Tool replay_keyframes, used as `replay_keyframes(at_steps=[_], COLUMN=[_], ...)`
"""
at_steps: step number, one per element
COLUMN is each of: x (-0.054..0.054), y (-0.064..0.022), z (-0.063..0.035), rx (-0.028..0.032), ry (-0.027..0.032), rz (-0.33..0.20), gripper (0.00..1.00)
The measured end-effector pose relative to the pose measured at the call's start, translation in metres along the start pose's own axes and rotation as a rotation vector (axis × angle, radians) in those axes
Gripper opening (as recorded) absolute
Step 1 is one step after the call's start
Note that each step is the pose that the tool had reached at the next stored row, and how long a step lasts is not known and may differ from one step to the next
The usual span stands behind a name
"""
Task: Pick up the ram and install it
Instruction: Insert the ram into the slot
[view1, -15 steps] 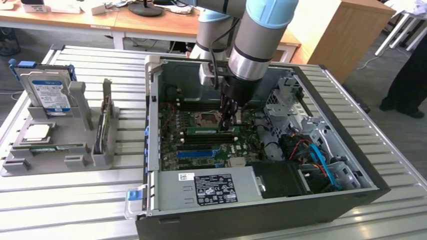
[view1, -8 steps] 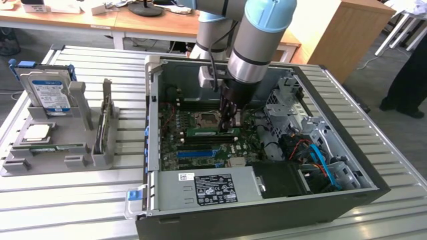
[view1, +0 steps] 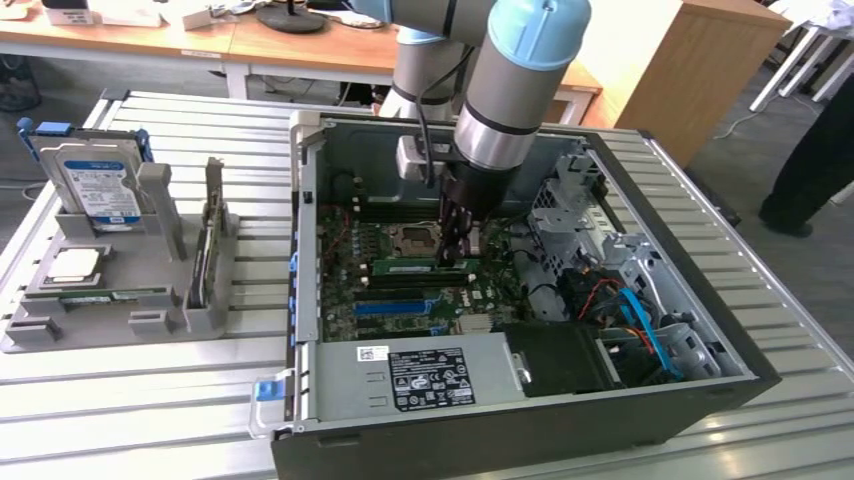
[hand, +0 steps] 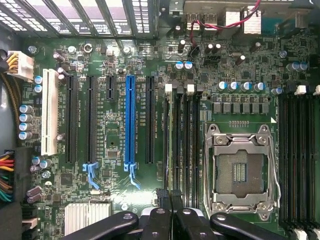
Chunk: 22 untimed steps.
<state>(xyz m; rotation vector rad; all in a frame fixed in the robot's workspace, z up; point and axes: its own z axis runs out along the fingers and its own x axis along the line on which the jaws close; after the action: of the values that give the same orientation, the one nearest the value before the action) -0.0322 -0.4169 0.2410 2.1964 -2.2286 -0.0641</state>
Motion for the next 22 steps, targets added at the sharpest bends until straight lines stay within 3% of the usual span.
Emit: replay_keyframes(at_steps=[22], x=[-0.0001], y=[0.0016], z=[0.0047], rx=[-0.0001], ry=[0.0002], rz=[-0.003], gripper=[0.12])
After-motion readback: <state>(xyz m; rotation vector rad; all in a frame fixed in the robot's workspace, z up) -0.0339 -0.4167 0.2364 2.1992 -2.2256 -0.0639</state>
